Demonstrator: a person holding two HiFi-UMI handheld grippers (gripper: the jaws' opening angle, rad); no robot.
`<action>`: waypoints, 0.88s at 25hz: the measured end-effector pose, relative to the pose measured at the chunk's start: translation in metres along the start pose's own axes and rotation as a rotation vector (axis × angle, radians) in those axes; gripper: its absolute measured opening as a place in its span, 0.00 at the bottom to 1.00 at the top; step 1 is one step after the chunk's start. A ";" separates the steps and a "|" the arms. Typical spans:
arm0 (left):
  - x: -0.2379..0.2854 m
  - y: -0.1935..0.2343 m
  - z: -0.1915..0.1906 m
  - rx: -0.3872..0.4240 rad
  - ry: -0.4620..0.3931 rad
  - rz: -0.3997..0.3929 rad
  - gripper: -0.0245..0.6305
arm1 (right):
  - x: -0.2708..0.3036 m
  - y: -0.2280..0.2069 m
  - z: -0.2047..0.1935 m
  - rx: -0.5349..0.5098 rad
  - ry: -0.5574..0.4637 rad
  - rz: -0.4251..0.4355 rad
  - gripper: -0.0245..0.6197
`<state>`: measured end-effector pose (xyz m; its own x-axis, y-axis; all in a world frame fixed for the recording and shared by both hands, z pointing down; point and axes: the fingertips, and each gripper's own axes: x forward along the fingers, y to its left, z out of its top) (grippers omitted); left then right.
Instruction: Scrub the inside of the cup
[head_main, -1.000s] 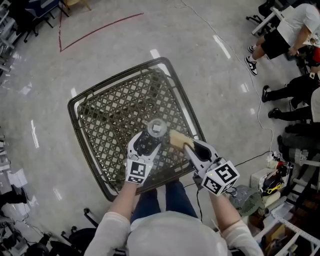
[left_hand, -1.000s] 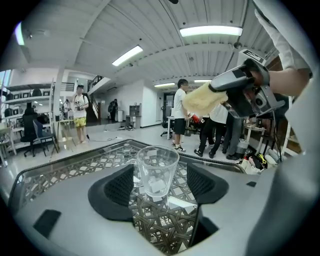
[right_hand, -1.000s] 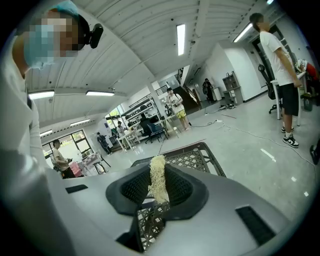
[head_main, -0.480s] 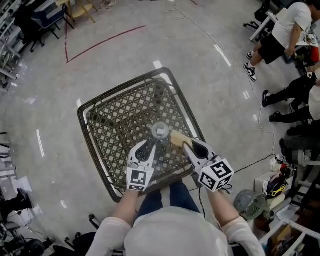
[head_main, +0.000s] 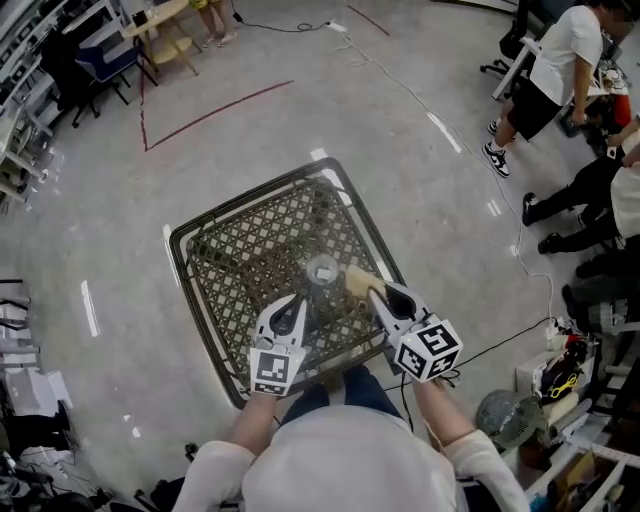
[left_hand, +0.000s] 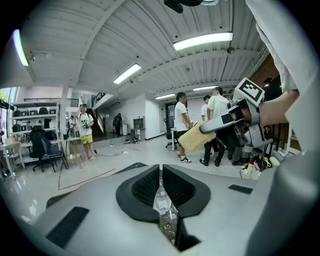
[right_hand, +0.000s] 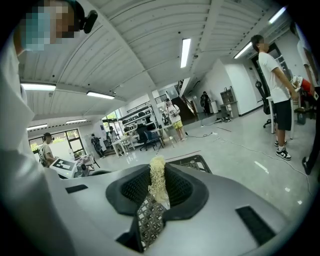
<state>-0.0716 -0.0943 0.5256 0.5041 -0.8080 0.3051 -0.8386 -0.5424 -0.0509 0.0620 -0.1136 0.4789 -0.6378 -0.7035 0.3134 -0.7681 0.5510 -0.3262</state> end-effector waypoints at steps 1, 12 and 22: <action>-0.003 0.001 0.005 0.004 -0.002 -0.003 0.11 | 0.000 0.002 0.002 0.001 -0.006 0.000 0.18; -0.024 -0.007 0.032 0.049 -0.033 0.001 0.10 | -0.022 0.012 0.012 -0.031 -0.055 -0.010 0.18; -0.040 -0.009 0.054 0.045 -0.049 -0.013 0.09 | -0.034 0.021 0.020 -0.047 -0.089 -0.036 0.18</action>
<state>-0.0729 -0.0696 0.4631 0.5256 -0.8103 0.2594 -0.8221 -0.5621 -0.0903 0.0686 -0.0868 0.4432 -0.6040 -0.7591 0.2428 -0.7934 0.5440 -0.2731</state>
